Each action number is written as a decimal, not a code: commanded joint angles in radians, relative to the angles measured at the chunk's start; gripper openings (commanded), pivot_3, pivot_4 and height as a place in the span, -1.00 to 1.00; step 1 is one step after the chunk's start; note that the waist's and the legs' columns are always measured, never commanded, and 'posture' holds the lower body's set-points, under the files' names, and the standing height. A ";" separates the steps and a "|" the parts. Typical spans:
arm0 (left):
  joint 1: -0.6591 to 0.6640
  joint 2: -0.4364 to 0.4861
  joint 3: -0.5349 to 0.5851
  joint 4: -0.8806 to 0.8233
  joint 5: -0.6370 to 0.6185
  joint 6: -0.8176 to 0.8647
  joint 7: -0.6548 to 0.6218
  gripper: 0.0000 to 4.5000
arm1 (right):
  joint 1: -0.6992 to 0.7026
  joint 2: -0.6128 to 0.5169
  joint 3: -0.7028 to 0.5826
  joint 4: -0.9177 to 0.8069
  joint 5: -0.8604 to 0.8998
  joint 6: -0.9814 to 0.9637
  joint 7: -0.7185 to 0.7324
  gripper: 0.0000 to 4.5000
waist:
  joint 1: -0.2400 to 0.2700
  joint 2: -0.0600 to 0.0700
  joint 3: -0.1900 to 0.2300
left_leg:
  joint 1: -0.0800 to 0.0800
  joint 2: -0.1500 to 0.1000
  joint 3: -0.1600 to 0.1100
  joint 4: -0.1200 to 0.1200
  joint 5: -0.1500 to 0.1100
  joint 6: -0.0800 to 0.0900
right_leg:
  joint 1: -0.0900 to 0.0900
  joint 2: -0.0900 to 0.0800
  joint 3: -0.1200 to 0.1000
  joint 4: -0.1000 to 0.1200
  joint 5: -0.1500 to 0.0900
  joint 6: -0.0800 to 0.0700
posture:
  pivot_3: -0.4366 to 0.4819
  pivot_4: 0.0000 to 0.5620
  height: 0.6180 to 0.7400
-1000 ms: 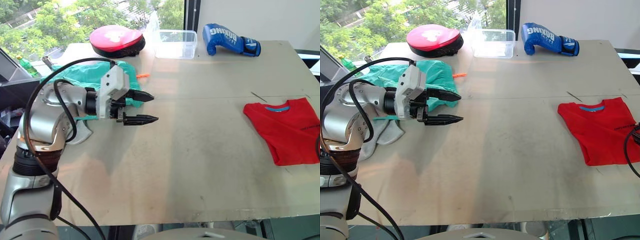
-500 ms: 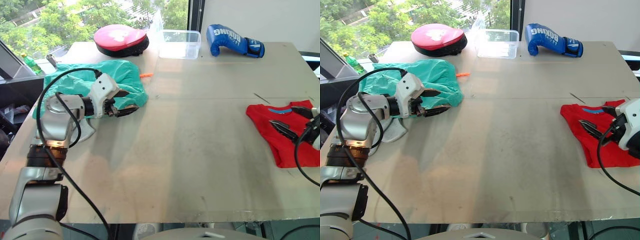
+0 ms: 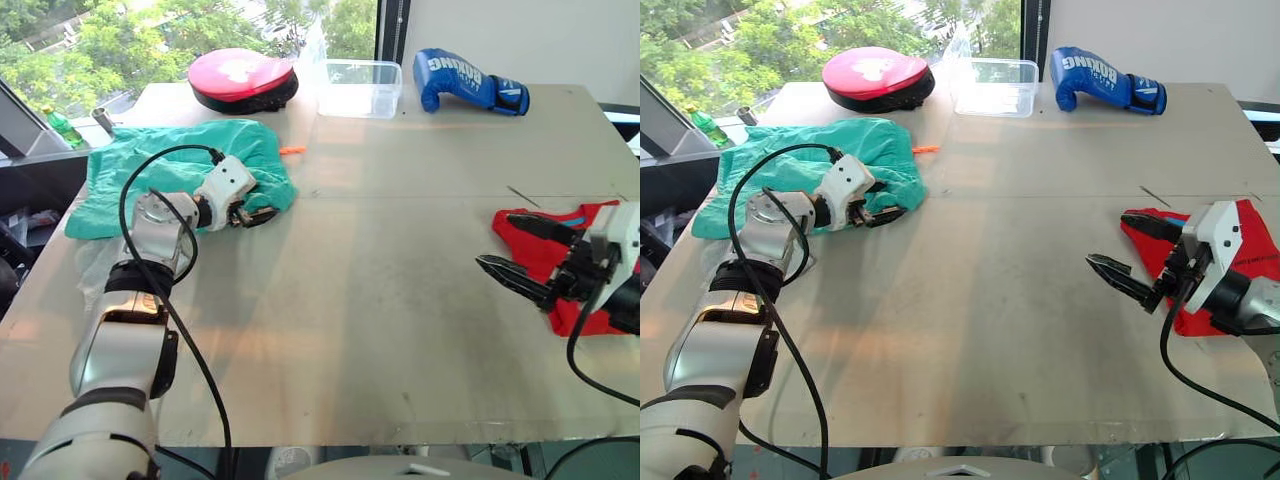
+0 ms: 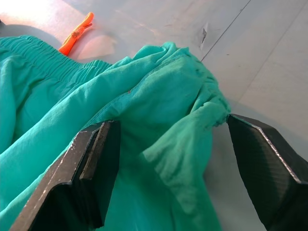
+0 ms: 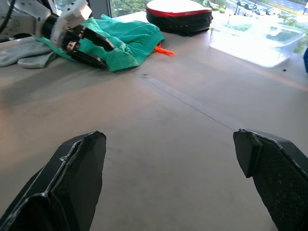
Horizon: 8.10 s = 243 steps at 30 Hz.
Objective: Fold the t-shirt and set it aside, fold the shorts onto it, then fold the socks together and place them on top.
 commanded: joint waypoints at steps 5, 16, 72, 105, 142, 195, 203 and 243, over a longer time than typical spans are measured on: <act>-0.074 0.004 -0.028 0.135 0.078 -0.119 0.030 -0.85 | -0.011 -0.019 -0.011 -0.055 0.032 0.003 -0.029 1.00 | 0.002 0.000 0.000 | 0.000 0.000 0.000 0.000 0.000 0.000 | 0.000 0.000 0.000 0.000 0.000 0.000 | -0.05 -0.47 0.85; -0.135 -0.095 -0.006 -0.060 -0.027 -0.083 -0.141 -0.98 | 0.013 -0.027 -0.021 -0.059 0.040 0.003 -0.030 1.00 | 0.008 0.000 0.000 | -0.002 0.000 -0.001 0.001 0.000 0.000 | 0.000 0.000 -0.001 0.000 0.000 0.000 | -0.05 -0.47 0.85; -0.180 -0.095 0.166 0.034 -0.187 0.195 -0.041 1.00 | 0.070 0.479 0.093 0.135 0.548 0.211 -0.491 -0.97 | 0.000 0.001 -0.001 | 0.000 0.000 -0.002 0.000 0.000 0.000 | 0.001 0.001 -0.002 0.000 0.000 0.000 | -0.05 -0.47 0.85; -0.351 -0.302 0.008 0.447 0.149 0.016 0.163 0.76 | 0.108 0.450 0.151 0.080 0.490 0.131 -0.483 -1.00 | -0.001 0.001 -0.001 | -0.001 0.000 -0.005 0.000 0.000 0.000 | 0.001 0.001 -0.005 0.000 0.000 0.000 | -0.05 -0.47 0.85; -0.495 -0.127 0.393 0.392 -0.206 0.325 -0.219 -0.96 | -0.234 0.258 0.090 0.208 0.487 0.151 -0.457 -1.00 | -0.003 0.000 0.002 | -0.004 0.000 -0.006 0.001 0.000 0.000 | -0.001 0.000 -0.006 0.000 0.000 0.000 | -0.05 -0.47 0.85; 0.051 -0.394 0.019 -0.355 -0.115 -0.024 0.085 0.36 | -0.688 0.144 0.094 0.146 0.801 0.362 -0.499 -1.00 | 0.001 0.003 0.002 | -0.018 -0.002 -0.007 0.011 0.003 -0.004 | -0.018 -0.001 -0.006 0.015 0.000 -0.001 | -0.05 -0.47 0.85; -0.094 -0.525 0.000 0.007 -0.042 -0.205 0.228 0.36 | -0.675 0.093 0.107 0.088 0.912 0.319 -0.598 -1.00 | 0.002 0.003 0.002 | -0.019 -0.002 -0.007 0.013 0.003 -0.003 | -0.017 -0.001 -0.006 0.015 0.000 -0.001 | -0.05 -0.47 0.85; -0.837 -0.008 0.176 0.379 -0.006 -0.267 -0.047 -0.97 | -1.037 0.120 0.172 0.679 0.093 -0.114 -0.128 -1.00 | -0.028 0.004 0.003 | -0.020 -0.002 -0.005 -0.006 0.005 -0.007 | -0.021 -0.002 -0.007 0.001 0.000 0.000 | -0.05 -0.47 0.85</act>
